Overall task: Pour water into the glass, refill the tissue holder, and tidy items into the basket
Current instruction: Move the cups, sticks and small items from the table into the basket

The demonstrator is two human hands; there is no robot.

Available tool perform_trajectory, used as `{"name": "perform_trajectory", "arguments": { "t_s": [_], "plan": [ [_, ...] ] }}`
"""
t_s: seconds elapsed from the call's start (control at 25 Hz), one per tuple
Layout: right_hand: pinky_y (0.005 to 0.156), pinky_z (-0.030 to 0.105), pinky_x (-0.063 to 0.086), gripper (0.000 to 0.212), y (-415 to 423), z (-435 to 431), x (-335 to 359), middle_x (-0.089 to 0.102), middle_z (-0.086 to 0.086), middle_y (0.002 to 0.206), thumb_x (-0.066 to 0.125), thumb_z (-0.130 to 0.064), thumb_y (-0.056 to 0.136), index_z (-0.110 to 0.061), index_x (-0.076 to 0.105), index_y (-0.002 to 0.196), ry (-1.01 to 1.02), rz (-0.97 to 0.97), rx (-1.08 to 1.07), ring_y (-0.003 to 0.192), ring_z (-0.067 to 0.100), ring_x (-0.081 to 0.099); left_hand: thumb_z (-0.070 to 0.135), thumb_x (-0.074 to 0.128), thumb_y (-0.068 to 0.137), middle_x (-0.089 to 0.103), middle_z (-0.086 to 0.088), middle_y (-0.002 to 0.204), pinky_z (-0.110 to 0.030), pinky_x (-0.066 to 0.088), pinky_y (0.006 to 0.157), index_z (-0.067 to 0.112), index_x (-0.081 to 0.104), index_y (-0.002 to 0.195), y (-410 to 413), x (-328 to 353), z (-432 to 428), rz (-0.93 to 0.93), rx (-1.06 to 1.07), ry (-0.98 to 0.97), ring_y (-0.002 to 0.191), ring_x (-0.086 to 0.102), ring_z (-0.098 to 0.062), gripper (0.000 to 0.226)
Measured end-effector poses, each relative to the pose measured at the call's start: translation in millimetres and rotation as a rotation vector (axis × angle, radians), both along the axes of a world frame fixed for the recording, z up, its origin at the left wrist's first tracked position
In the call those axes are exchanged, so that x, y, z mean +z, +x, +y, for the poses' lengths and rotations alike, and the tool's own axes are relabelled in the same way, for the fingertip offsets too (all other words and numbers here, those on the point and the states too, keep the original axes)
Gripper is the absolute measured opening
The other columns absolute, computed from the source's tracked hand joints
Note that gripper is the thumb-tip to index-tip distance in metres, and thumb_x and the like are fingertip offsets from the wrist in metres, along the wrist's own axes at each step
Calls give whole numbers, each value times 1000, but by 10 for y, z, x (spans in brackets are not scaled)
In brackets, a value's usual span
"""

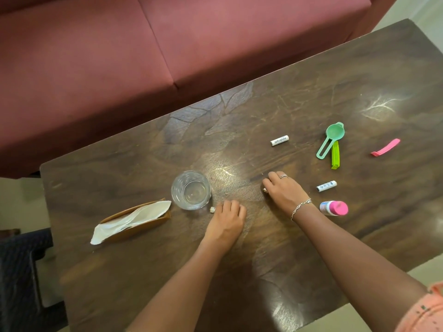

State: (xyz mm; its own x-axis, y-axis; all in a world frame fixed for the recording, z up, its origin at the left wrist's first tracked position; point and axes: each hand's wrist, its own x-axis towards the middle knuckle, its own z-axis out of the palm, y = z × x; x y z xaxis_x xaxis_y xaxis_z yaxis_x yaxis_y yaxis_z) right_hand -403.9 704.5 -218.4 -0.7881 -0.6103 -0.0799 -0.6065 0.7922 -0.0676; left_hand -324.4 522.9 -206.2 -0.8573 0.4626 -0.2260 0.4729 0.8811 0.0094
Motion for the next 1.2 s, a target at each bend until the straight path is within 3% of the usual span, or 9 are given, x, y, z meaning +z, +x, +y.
{"name": "perform_trajectory", "arguments": {
  "t_s": [0.24,0.36,0.52,0.64,0.76,0.84,0.96,1.04,1.2],
  "plan": [
    [41,27,44,15,103,-67,62,54,11,58,35,-11,72,-8,48,66,-85,104,-126,48,29,55,4,40,71,62,-8,71,-28,49,47,8,65,74,113,34,-11,-30,2,45,58,58,-22,26],
    [44,29,46,22,289,-199,194,56,13,63,33,-11,71,-5,54,70,-207,110,-231,50,32,56,4,49,65,61,-8,72,-26,50,44,7,64,73,302,199,-82,7,-16,173,60,58,-21,17],
    [47,29,48,15,688,-570,409,59,15,77,45,-3,73,-3,58,82,-320,107,-280,62,33,59,5,37,67,61,-3,71,-22,44,35,9,68,74,624,537,-417,57,53,332,57,58,-16,32],
    [65,32,48,21,1001,-1007,564,64,14,85,40,-5,75,-6,55,90,-405,125,-213,78,28,57,7,66,64,60,-1,74,-19,43,35,12,65,80,910,720,-894,71,116,400,57,56,-11,17],
    [77,29,40,26,1220,-1564,702,67,15,87,50,0,73,-7,54,98,-496,156,-138,87,21,49,20,86,50,59,10,77,-12,44,43,24,54,83,1245,881,-1463,-70,310,449,59,56,-4,46],
    [78,27,40,35,1298,-1911,762,67,15,89,62,3,66,-6,57,99,-531,147,-127,89,20,49,22,84,53,59,12,80,-12,43,49,28,48,86,1421,998,-1816,-76,432,429,62,57,-4,50],
    [74,26,43,33,1415,-2586,865,68,16,91,58,2,68,0,66,100,-547,154,-26,91,20,50,19,62,85,59,4,92,-19,46,61,20,54,94,1673,1154,-2451,-21,660,467,74,59,-11,13],
    [66,30,50,37,1485,-3052,944,68,16,90,61,4,63,2,68,100,-541,146,73,87,24,55,20,60,84,62,3,93,-19,50,60,15,61,89,1822,1265,-2865,71,724,497,73,60,-9,7],
    [57,30,52,31,1612,-3950,1100,66,15,83,64,5,61,0,69,91,-575,74,229,71,33,63,17,60,85,58,0,80,-25,47,59,15,56,78,2067,1483,-3648,170,858,621,67,58,-14,8]
  ]
}}
